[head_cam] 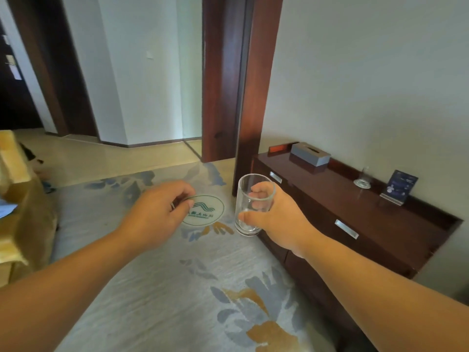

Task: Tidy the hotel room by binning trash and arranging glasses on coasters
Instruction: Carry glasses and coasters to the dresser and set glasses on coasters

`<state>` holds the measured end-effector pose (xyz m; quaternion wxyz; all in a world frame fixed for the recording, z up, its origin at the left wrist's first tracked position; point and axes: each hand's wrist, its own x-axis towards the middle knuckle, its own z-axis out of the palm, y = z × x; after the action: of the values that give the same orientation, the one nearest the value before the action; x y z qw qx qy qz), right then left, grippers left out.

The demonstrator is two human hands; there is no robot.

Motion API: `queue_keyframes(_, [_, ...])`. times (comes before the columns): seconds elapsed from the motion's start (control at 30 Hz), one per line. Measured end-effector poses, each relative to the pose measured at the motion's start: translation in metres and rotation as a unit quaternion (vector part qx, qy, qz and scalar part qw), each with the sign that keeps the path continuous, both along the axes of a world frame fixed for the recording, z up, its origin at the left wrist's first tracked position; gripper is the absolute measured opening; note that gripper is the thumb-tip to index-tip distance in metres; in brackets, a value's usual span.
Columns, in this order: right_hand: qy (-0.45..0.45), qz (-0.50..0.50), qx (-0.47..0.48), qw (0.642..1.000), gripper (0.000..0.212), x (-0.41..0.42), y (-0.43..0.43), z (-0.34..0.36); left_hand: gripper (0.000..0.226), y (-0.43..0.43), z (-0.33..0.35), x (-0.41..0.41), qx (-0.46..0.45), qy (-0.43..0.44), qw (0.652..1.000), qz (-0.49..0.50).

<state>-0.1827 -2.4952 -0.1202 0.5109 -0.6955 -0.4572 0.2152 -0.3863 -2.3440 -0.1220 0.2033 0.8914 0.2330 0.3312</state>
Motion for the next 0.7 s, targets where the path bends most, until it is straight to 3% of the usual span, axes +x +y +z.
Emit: queue_keyframes(0.7, [-0.015,-0.111,-0.017,0.994,0.061,0.284,0.069,-0.008,0.014,0.110,0.001,0.311,-0.002,0.012,0.996,-0.087])
